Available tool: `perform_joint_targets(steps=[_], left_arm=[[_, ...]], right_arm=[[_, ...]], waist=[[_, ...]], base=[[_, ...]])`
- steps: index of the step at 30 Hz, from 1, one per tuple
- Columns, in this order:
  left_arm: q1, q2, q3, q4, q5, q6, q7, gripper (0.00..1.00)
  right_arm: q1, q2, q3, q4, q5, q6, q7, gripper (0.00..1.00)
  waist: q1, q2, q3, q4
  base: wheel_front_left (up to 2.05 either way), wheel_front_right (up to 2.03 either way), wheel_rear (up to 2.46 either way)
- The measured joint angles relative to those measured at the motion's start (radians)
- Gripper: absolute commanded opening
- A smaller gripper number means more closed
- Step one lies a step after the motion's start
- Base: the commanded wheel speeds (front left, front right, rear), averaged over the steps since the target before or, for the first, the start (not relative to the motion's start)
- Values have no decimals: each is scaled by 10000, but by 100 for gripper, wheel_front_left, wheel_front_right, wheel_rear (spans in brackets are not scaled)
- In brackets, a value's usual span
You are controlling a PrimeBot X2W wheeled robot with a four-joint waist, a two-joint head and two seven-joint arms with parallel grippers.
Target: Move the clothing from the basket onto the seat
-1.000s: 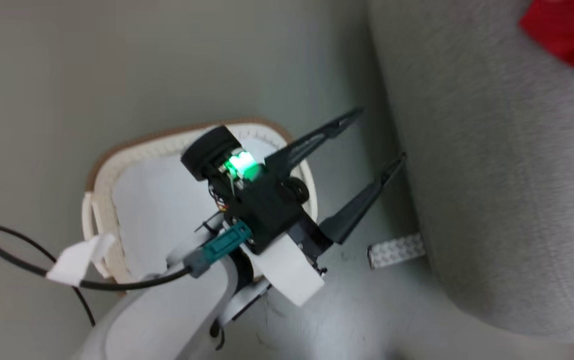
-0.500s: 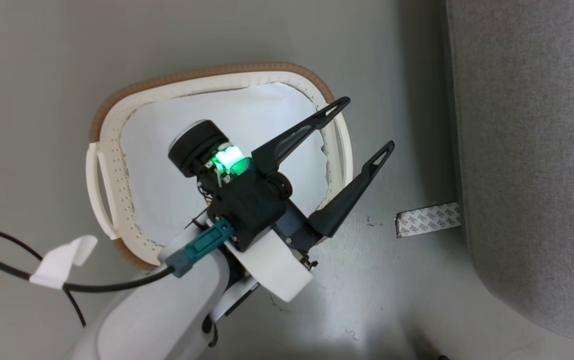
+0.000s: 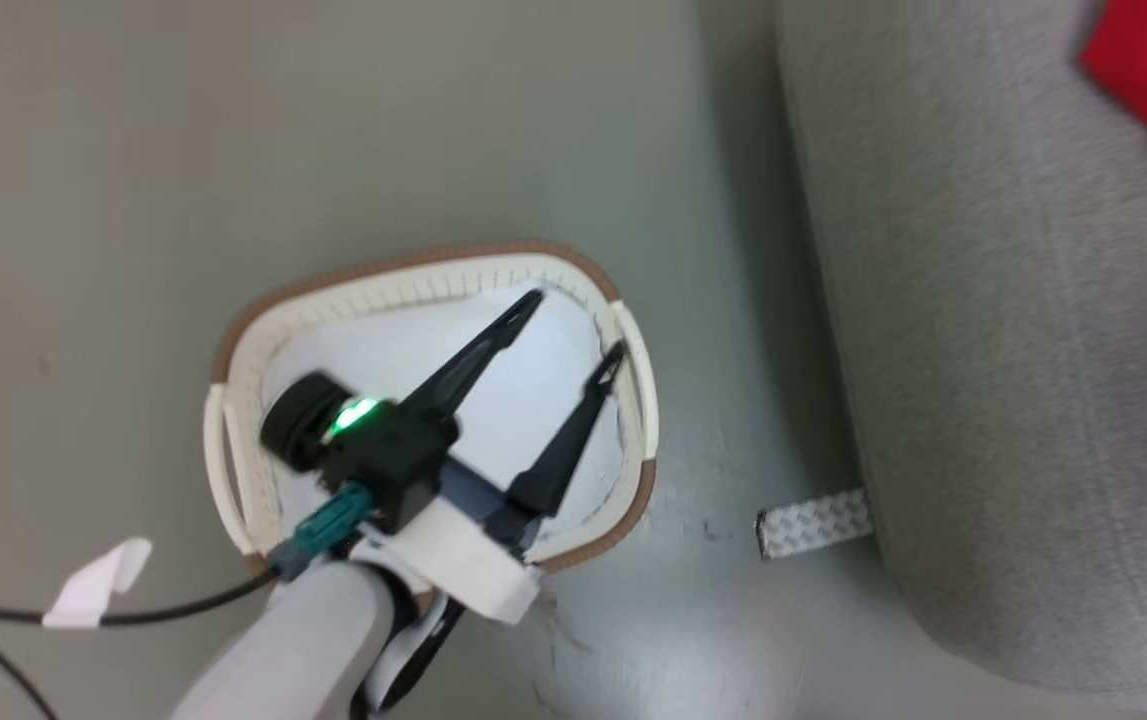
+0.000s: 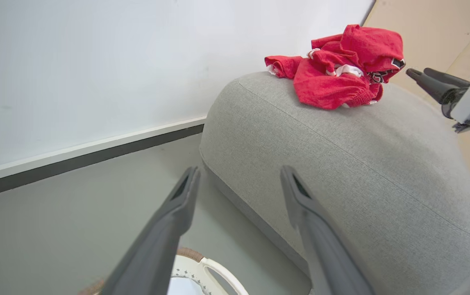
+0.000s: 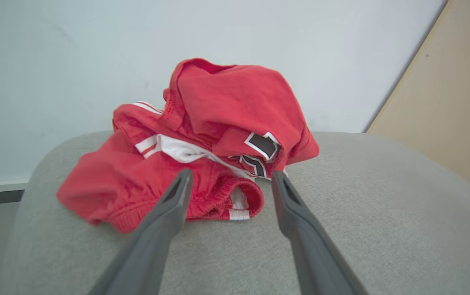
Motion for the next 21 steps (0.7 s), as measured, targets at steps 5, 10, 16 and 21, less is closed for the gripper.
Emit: perform_joint_targets(steps=[5,10,16,21], left_arm=[[1326,-94,602,861,-660,729,-633,100],[2592,-234,1103,1559,-1091,1239,-1028,100],[4060,-328,1739,2019,-1055,1870,-1183,100],[5364,-581,2602,1785,-961,1958,-1187,100]], right_arm=[[1676,278,1020,-1507,-368,0,-2,100],[3415,591,1971,-2391,-359,0,-2,100],[4968,859,2778,-2869,-383,0,-2,100],[5914,980,3461,-2650,-161,0,-2,100]], waist=[[-1,0,-1346,-48],[-3,0,-2810,48],[-4,0,-4472,289],[-5,1,-5715,519]], base=[[0,0,0],[0,0,0],[0,0,0],[0,0,0]])
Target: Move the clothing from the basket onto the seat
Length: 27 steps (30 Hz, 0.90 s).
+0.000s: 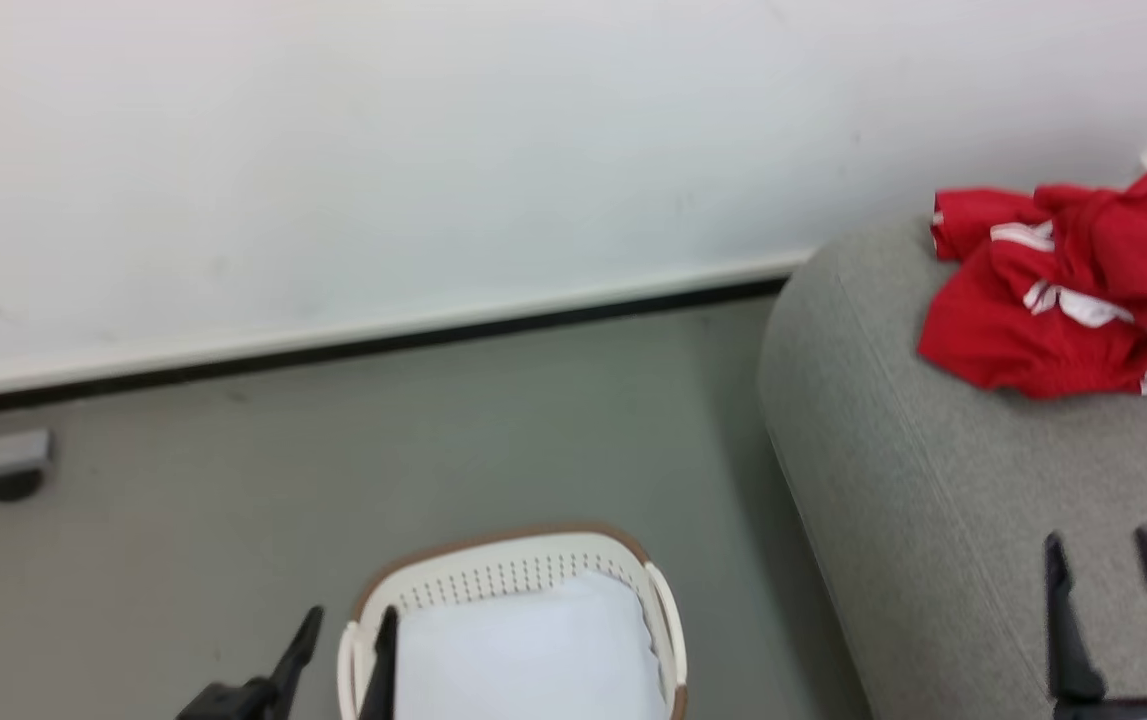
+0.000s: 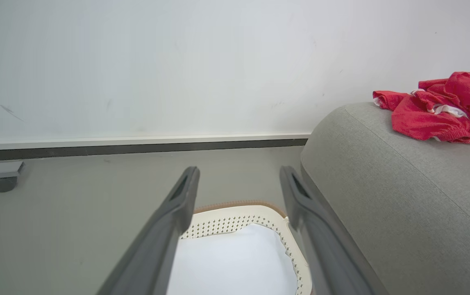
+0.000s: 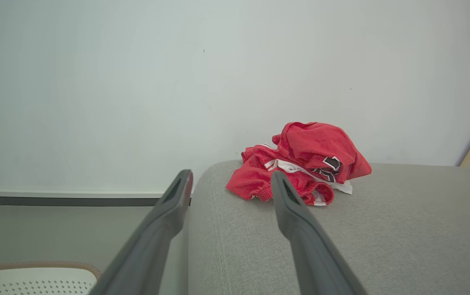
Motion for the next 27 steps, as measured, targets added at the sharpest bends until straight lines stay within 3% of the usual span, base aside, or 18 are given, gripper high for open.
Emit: perform_joint_targets(steps=[14,27], left_arm=[[1892,-759,1967,-514,947,-433,-2,100],[2011,-1338,2679,-378,1457,-1055,-4,100]], right_arm=[[754,144,1785,1053,295,0,0,100],[525,176,1954,1350,520,0,0,100]], waist=[[3,0,-1629,879],[5,0,-1640,1182]], base=[[0,0,0],[0,0,0]])
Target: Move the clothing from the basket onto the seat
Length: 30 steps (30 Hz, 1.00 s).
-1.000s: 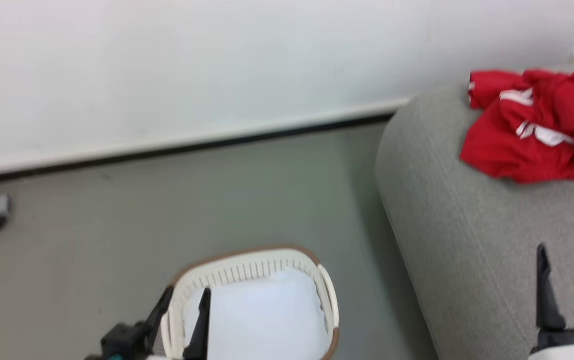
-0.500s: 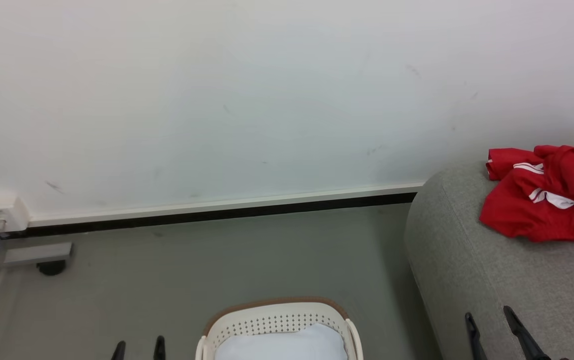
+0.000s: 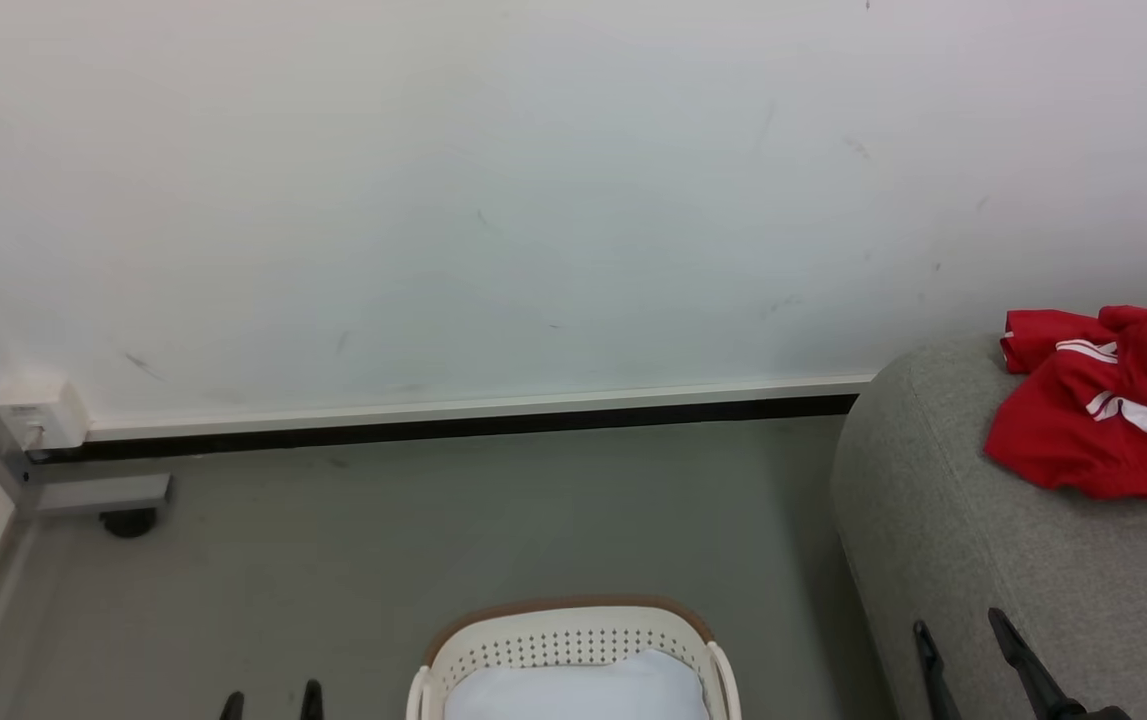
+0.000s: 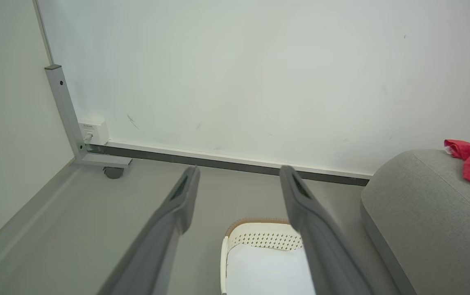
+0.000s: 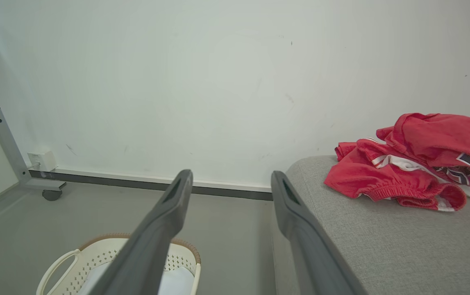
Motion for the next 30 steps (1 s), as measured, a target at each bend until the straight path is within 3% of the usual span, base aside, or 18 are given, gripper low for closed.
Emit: perform_joint_targets(steps=[4,5,12,30], left_arm=[[-5,-132,138,59,127,-198,0,100],[-4,-161,161,82,127,-278,2,0],[73,-293,84,639,-38,-297,109,0],[-506,-412,575,802,-3114,-713,961,0]], right_arm=[[-15,0,0,0,84,0,0,100],[-9,2,2,17,86,2,2,0],[370,56,13,474,313,2,92,0],[101,-4,-263,410,3870,2,865,0]], waist=[[0,0,30,38],[0,0,33,54],[1,0,54,69],[1,0,197,160]], base=[[0,0,0],[0,0,0],[0,0,0],[0,0,0]])
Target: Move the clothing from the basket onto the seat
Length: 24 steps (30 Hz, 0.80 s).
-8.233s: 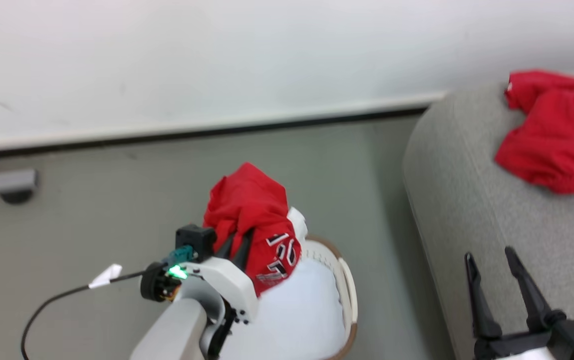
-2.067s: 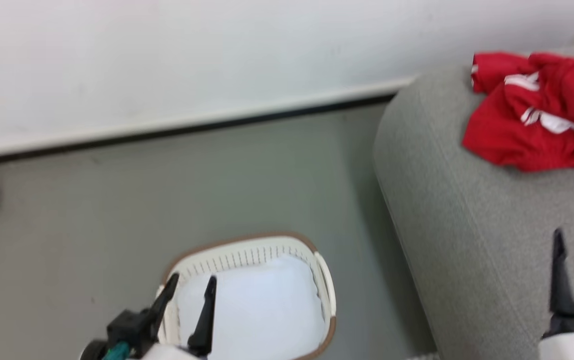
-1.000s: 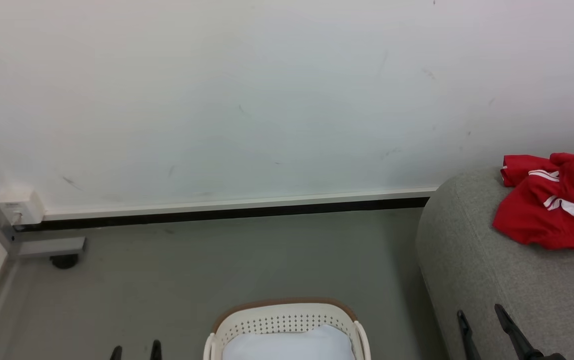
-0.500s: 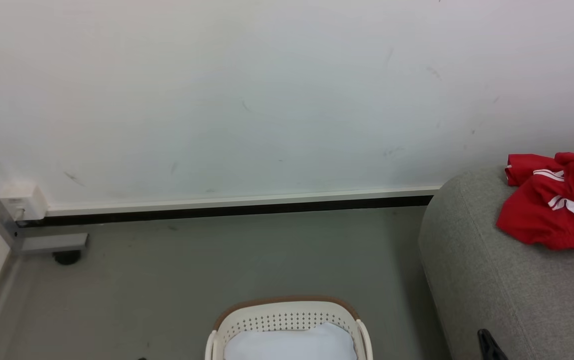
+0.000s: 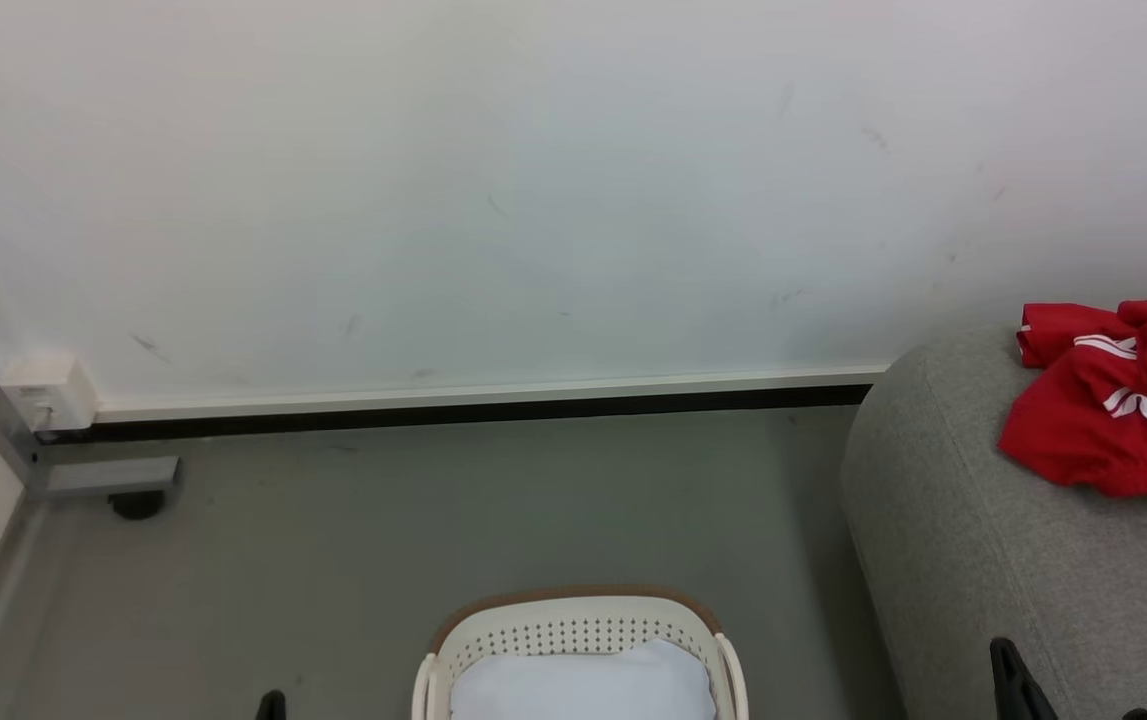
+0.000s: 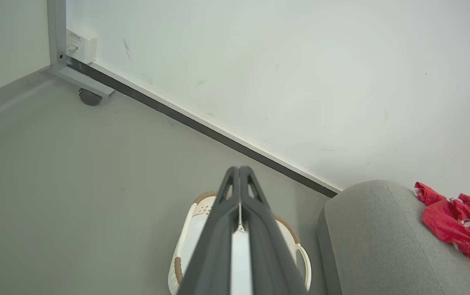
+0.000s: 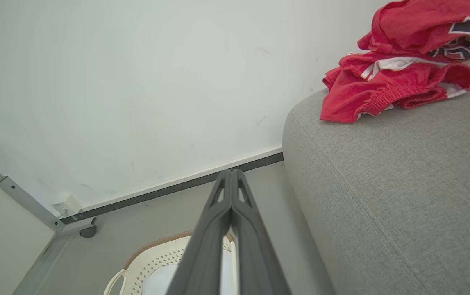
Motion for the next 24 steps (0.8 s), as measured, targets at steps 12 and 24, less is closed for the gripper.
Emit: perform_joint_targets(steps=[12,24], left_arm=[[-411,-50,268,84,-1753,-221,447,0],[-778,-98,508,180,-3198,-437,882,0]], right_arm=[[-313,-40,-174,-79,1937,0,435,0],[-549,-69,-366,-146,3649,-2,823,0]], waist=[[0,0,94,61],[0,0,189,123]], base=[[0,0,0],[0,0,0]])
